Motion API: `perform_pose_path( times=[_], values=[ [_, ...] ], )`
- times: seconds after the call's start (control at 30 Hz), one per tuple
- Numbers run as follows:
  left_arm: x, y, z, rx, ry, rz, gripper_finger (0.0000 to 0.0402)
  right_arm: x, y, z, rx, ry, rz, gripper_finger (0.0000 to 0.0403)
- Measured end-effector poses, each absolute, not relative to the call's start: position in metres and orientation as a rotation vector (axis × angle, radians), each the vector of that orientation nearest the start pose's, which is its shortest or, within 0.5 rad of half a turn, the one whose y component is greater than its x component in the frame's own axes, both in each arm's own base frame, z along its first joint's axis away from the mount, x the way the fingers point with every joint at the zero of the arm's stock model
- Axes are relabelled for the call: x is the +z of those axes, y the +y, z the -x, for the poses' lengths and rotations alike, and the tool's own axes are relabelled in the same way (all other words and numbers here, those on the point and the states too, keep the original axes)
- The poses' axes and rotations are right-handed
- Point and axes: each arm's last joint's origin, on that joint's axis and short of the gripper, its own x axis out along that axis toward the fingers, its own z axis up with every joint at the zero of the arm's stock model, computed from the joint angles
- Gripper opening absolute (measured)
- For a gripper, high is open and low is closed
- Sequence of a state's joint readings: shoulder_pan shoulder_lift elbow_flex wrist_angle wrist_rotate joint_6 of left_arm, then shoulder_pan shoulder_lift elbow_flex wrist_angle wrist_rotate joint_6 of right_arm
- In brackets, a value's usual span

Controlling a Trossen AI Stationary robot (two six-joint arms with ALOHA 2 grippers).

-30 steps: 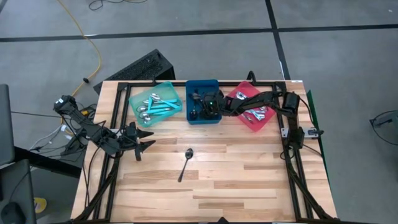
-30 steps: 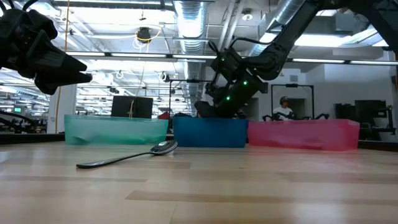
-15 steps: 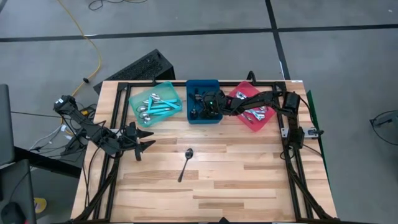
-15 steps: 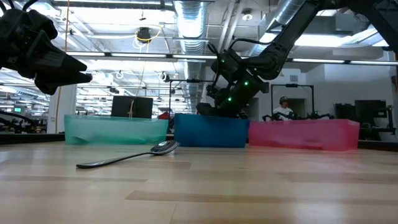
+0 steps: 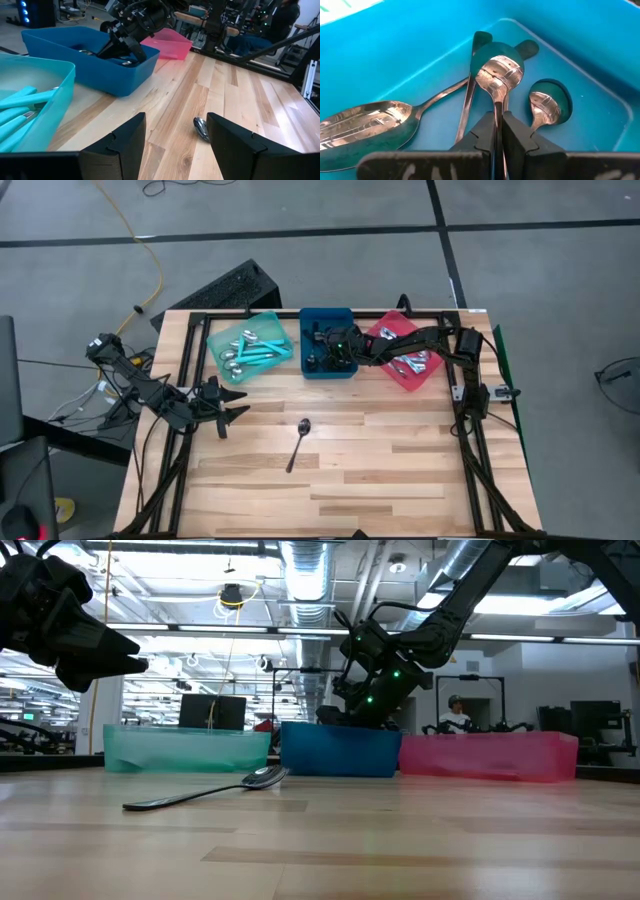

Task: Sort silverware by color (type)
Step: Put the black spoon into the blue bin

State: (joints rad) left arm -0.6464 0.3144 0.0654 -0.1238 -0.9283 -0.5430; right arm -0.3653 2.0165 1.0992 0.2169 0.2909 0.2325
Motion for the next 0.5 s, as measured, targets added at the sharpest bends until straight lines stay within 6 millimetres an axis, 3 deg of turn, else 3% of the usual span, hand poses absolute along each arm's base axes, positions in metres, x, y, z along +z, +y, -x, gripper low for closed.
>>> perform_pose_path(
  times=[0.17, 0.5],
  values=[
    [0.1519, -0.042, -0.0941, 0.339, 0.18, 0.271, 0.0194, 0.1221, -0.1518, -0.3739, -0.704, 0.638, -0.238, 0.0061],
    [0.1519, -0.042, -0.0941, 0.338, 0.18, 0.271, 0.0194, 0.1282, -0.1487, -0.3807, -0.668, 0.665, -0.209, 0.0124]
  ],
)
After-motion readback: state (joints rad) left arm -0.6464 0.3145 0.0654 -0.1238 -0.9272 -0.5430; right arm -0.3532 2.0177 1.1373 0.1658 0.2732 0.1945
